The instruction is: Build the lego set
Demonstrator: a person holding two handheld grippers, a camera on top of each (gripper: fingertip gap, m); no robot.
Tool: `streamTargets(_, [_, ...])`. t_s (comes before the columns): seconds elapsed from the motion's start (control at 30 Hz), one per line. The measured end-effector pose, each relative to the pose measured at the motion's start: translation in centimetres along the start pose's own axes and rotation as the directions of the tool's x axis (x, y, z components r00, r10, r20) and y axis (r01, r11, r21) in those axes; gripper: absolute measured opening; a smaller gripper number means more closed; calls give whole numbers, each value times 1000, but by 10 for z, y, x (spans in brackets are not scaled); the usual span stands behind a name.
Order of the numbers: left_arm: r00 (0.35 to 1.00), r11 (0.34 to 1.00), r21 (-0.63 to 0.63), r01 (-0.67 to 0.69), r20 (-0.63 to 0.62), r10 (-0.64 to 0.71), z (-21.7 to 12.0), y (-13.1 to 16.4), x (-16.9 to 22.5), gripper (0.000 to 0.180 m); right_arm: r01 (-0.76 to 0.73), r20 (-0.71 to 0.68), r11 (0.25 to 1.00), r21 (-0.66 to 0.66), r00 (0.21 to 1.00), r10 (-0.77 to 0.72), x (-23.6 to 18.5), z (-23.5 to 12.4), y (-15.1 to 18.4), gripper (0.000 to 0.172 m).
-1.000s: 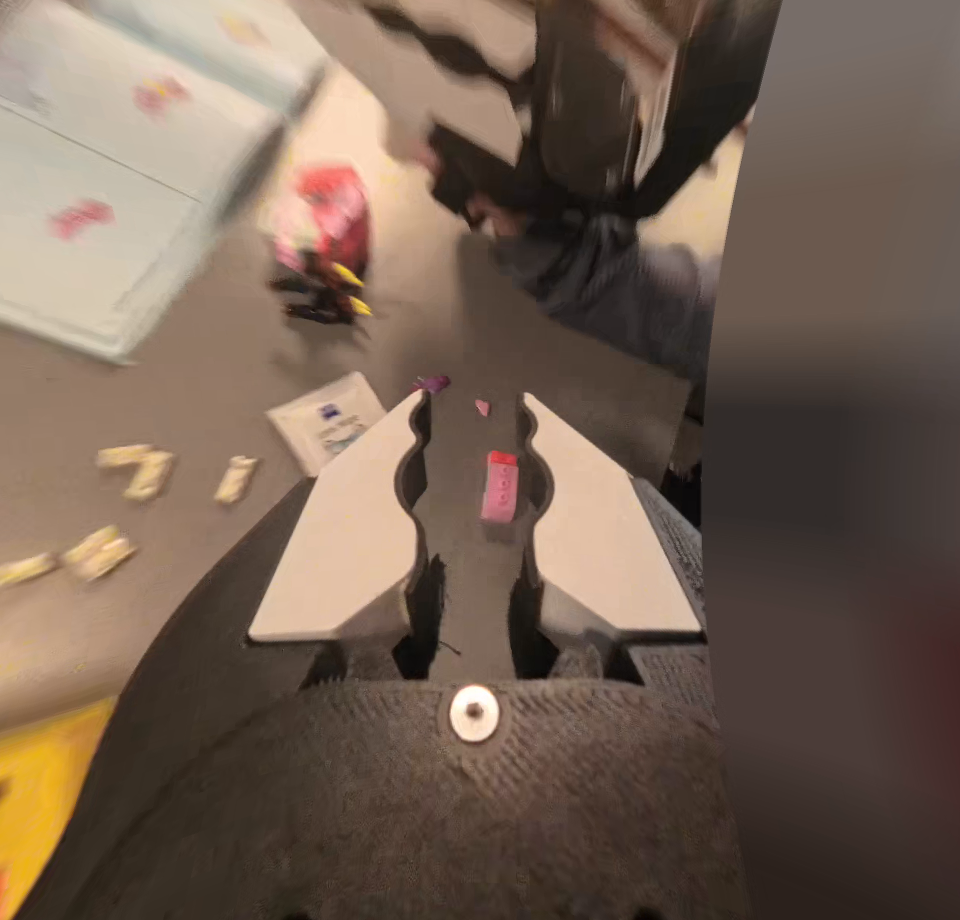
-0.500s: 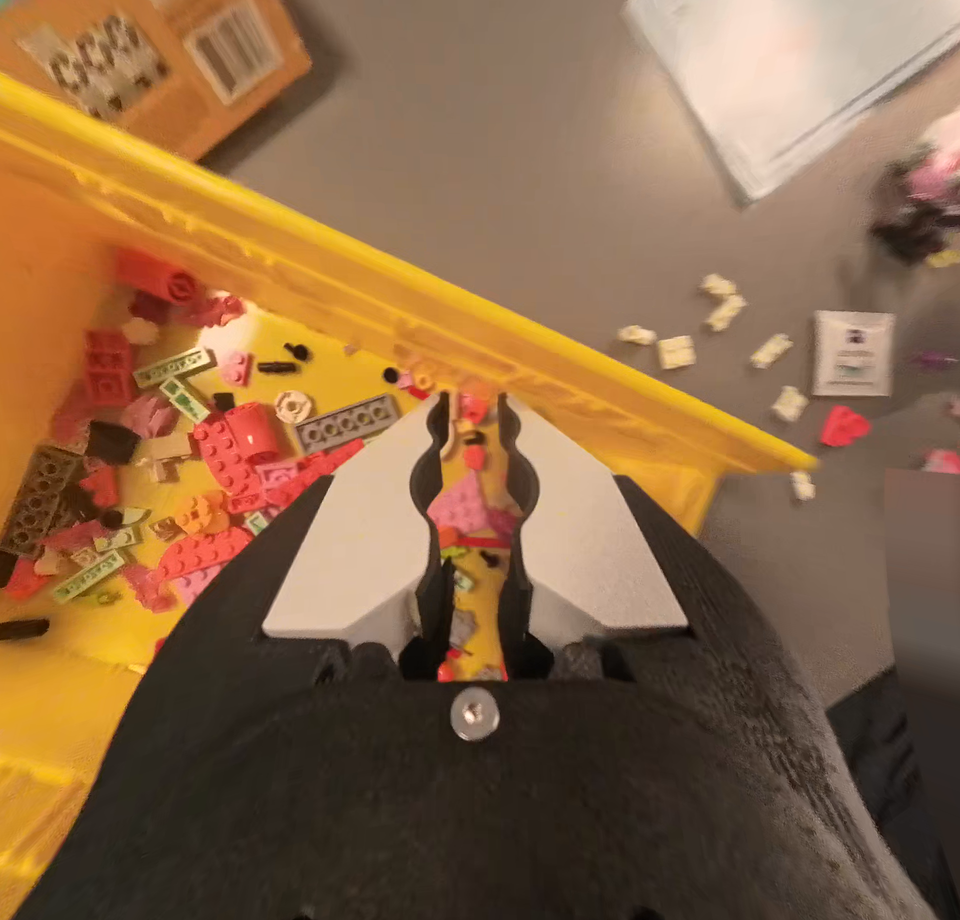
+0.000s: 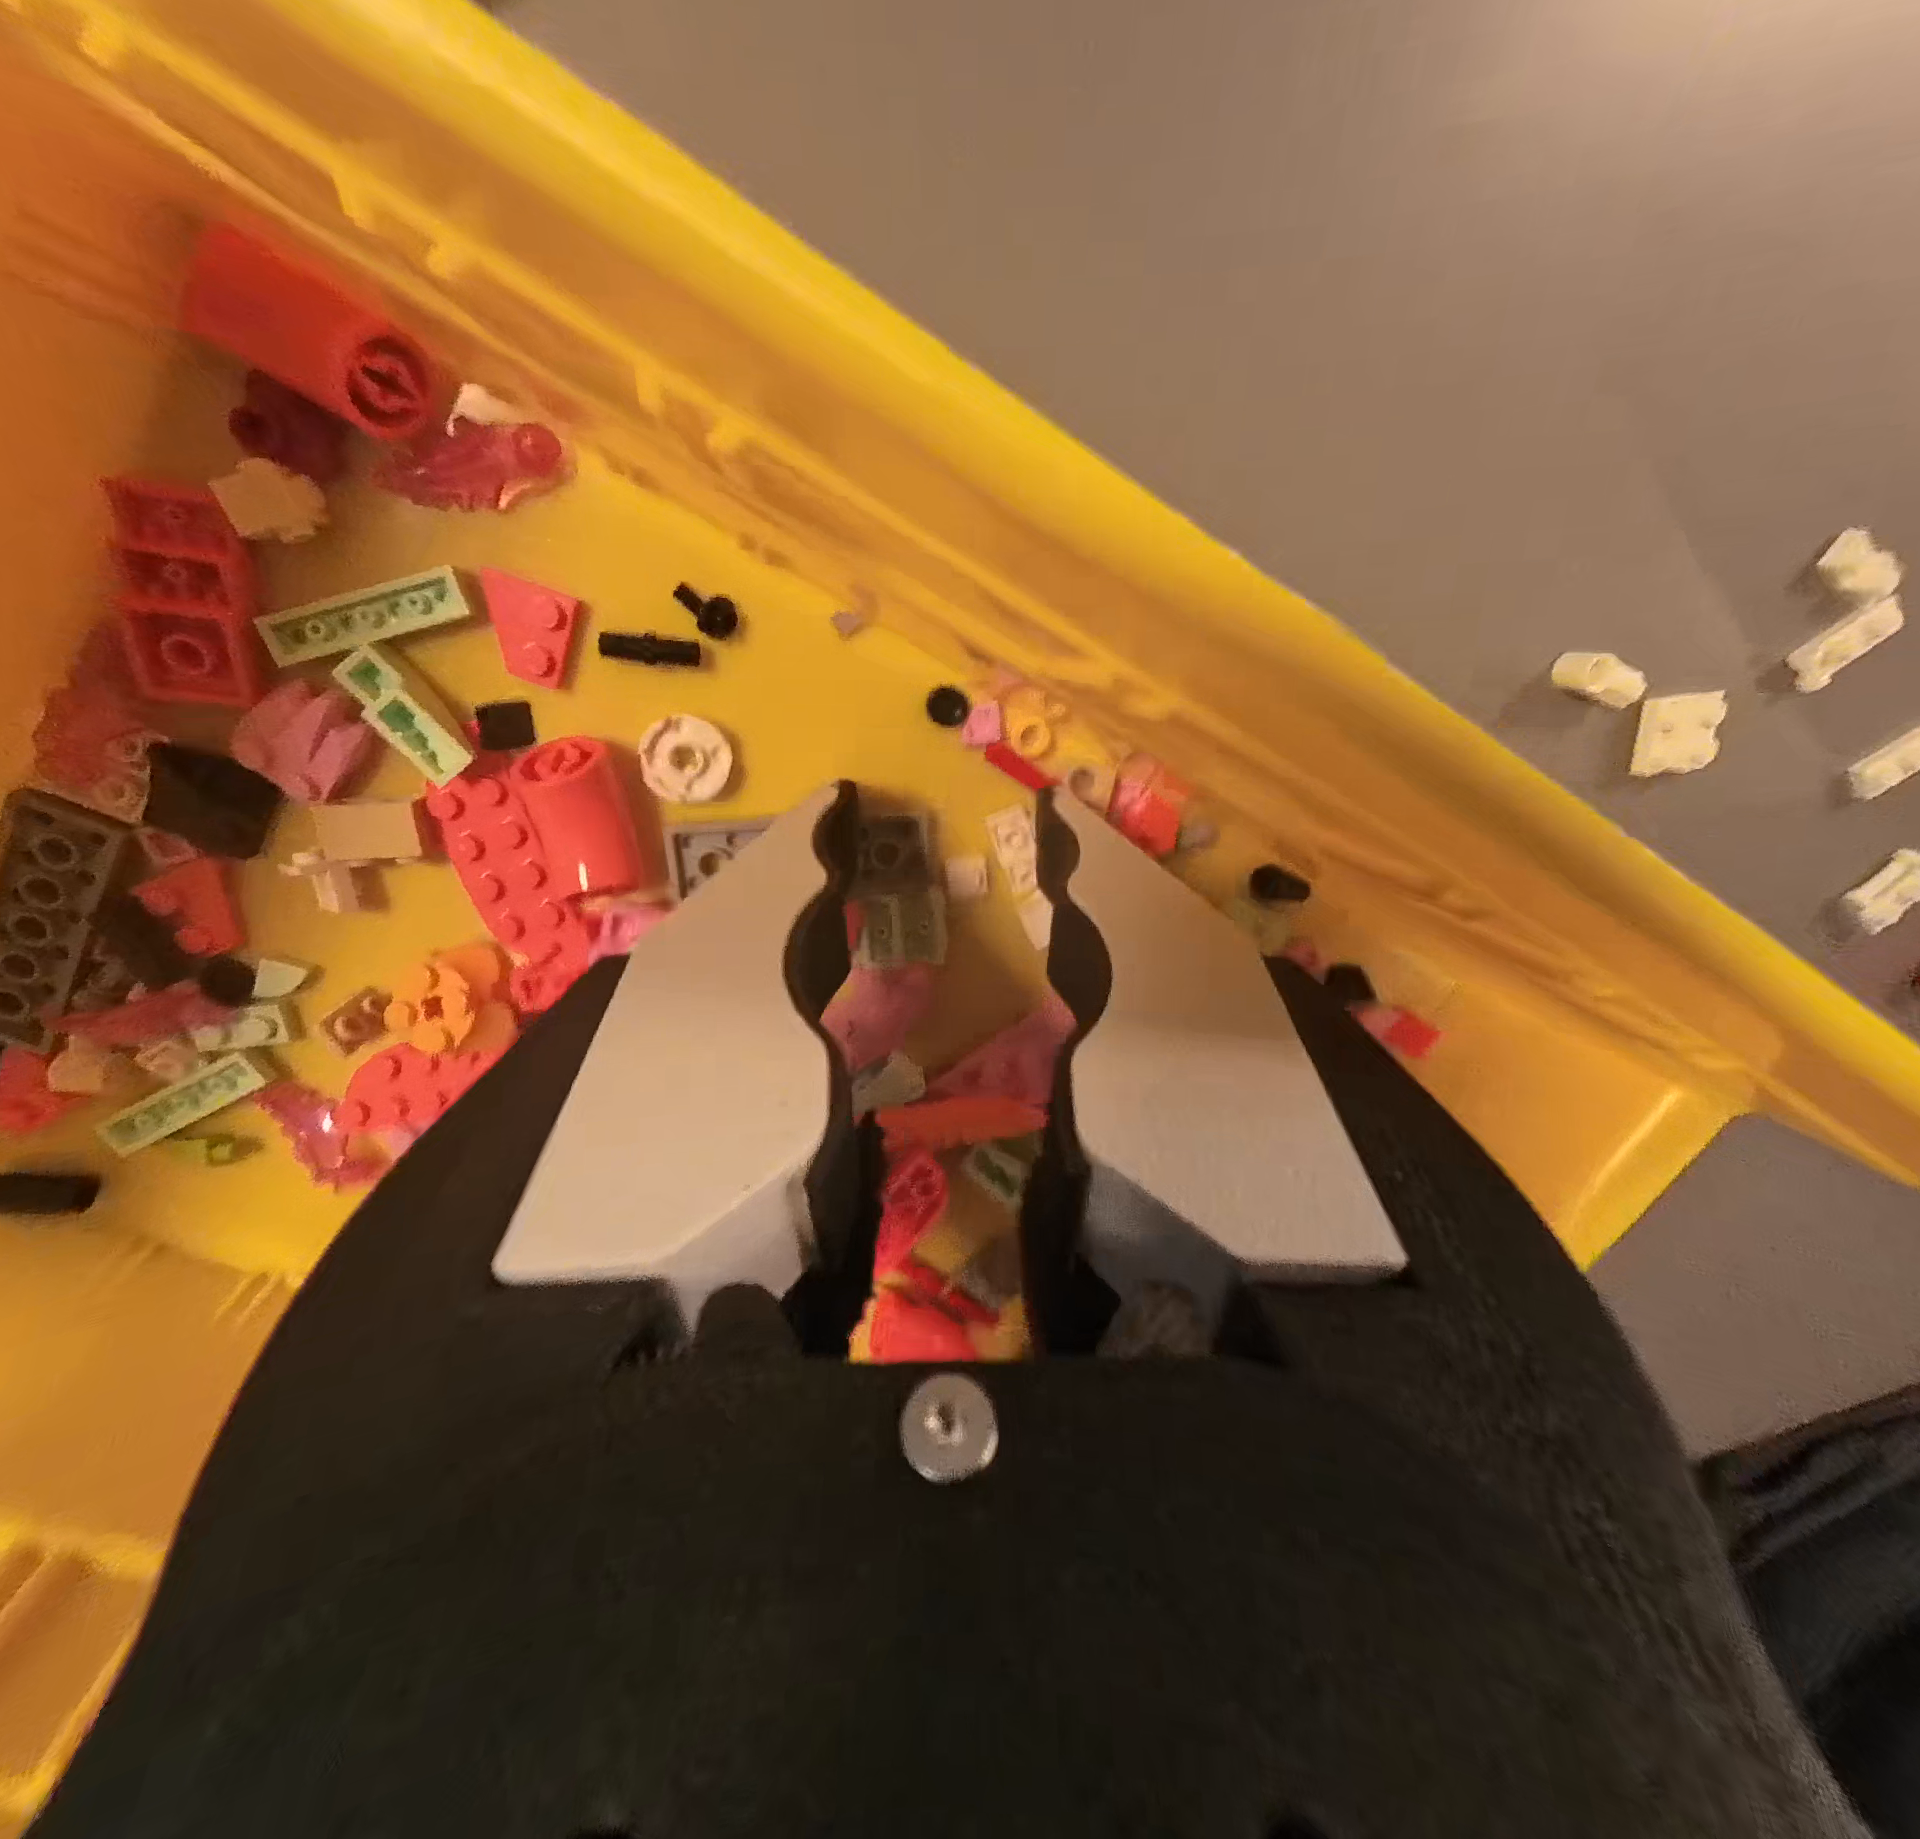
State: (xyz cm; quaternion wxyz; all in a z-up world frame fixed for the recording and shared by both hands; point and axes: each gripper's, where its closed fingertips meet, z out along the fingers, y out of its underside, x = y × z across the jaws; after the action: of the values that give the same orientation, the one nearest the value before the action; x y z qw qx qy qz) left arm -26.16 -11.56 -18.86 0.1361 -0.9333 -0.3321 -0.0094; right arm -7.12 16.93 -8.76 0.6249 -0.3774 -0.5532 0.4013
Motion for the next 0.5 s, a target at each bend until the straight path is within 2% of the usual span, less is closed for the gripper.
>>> streamTargets(0.1, [1000, 995, -102, 3, 11, -2, -5, 13, -2, 36, -1, 1, 1000, 0, 1000, 1, 0, 0, 0, 0])
streamTargets(0.17, [1000, 999, -48, 11, 11, -10, -10, 3, -5, 33, 0, 2, 1000, 0, 1000, 0, 0, 0, 0, 0])
streamTargets(0.3, [997, 997, 63, 43, -67, -39, -15, -16, 1, 22, 1, 6, 1000, 0, 1000, -1, -1, 0, 0, 0])
streamTargets(0.5, [994, 999, 20, 45, -104, -43, -2, -12, 9, 16, 3, 9, 1000, 0, 1000, -3, -2, 0, 0, 0])
